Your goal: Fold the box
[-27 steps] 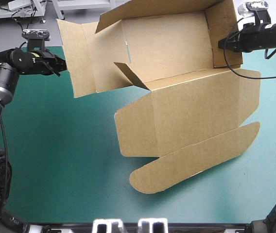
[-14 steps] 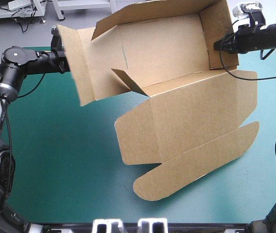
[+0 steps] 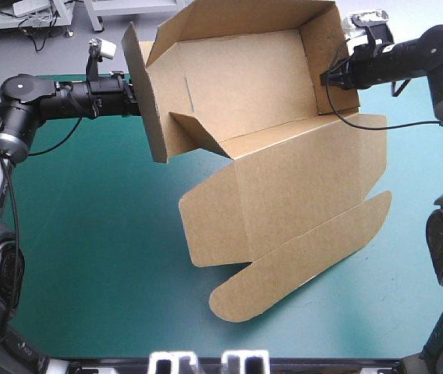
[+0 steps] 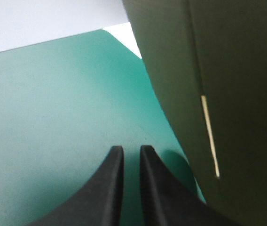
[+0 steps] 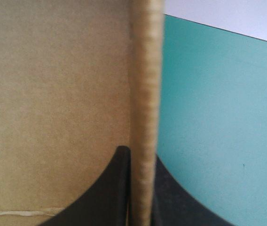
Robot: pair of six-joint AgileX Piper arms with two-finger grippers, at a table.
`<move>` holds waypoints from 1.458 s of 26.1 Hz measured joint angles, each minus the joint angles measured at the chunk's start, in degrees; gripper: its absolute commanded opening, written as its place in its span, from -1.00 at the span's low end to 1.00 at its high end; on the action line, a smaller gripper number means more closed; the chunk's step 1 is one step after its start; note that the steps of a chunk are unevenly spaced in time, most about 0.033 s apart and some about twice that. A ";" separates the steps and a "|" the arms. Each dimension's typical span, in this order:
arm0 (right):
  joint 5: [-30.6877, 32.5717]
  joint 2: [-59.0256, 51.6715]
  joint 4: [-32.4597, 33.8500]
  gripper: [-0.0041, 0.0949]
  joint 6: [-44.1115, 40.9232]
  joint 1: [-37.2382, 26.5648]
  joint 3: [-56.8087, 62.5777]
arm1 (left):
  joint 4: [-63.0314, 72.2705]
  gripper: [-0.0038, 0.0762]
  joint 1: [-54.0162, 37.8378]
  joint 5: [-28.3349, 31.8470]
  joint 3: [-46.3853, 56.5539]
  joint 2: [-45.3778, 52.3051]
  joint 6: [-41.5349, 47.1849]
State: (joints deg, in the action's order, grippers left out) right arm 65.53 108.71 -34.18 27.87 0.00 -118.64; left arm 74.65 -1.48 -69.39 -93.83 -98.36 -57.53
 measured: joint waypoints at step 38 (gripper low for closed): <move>-7.13 0.00 10.88 -0.95 -5.57 2.72 0.05 | 2.43 -0.50 2.70 2.57 0.00 0.17 -1.45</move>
State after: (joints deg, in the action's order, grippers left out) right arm 58.40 108.71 -23.30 22.30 2.72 -118.59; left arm 77.08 1.22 -66.82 -93.83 -98.19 -58.98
